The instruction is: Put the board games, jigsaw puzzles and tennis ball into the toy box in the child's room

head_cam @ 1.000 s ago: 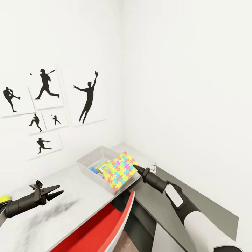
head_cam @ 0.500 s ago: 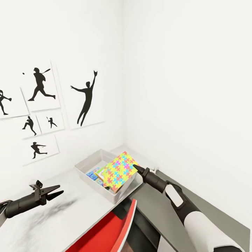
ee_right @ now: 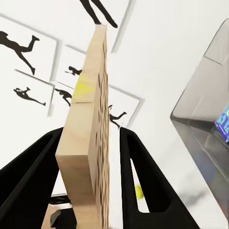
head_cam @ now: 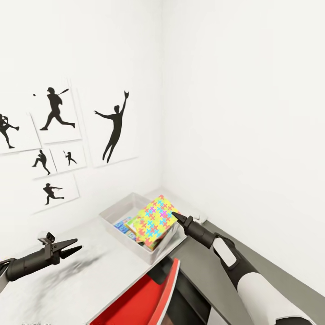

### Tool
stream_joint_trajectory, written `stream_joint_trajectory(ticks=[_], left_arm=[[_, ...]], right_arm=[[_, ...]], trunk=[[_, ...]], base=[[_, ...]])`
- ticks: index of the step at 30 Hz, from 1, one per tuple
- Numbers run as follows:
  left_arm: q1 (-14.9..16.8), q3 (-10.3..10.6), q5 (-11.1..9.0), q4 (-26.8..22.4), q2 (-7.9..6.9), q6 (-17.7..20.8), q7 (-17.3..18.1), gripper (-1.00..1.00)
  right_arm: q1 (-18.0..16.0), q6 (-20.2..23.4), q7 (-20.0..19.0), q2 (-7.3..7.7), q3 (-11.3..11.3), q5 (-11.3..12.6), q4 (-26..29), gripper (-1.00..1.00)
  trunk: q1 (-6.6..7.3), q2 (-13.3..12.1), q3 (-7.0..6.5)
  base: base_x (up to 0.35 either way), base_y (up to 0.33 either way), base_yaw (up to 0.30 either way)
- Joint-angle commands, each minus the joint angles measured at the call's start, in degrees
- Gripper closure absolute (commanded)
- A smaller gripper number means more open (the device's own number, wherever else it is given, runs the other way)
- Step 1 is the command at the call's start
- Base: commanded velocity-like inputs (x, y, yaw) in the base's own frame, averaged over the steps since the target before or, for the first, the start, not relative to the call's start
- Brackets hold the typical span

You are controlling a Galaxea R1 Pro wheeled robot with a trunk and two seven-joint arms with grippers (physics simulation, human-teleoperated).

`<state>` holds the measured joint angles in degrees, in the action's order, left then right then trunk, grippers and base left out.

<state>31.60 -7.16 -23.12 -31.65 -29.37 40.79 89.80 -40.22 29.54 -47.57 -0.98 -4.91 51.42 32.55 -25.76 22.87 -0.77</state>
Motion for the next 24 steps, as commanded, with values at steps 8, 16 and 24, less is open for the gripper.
stream_joint_trajectory(ticks=[8,16,24], left_arm=[[0.04,0.02,0.01,0.01,0.02,0.66,0.20,-1.00],[0.02,0.02,0.01,0.01,0.01,0.66,0.20,-1.00],[0.04,0.04,0.01,0.01,0.01,0.61,0.20,-1.00]], right_arm=[[-0.01,0.47,-0.42,0.08,-0.10,0.61,-0.03,1.00],[-0.01,0.50,-0.53,0.10,-0.10,0.61,-0.03,1.00],[-0.03,0.47,-0.50,0.10,-0.10,0.61,-0.03,1.00]], trunk=[[-0.02,0.04,-0.02],[-0.02,0.04,-0.02],[-0.02,0.04,-0.02]], base=[[0.000,0.061,0.127],[0.039,0.071,0.007],[0.050,0.032,0.000]])
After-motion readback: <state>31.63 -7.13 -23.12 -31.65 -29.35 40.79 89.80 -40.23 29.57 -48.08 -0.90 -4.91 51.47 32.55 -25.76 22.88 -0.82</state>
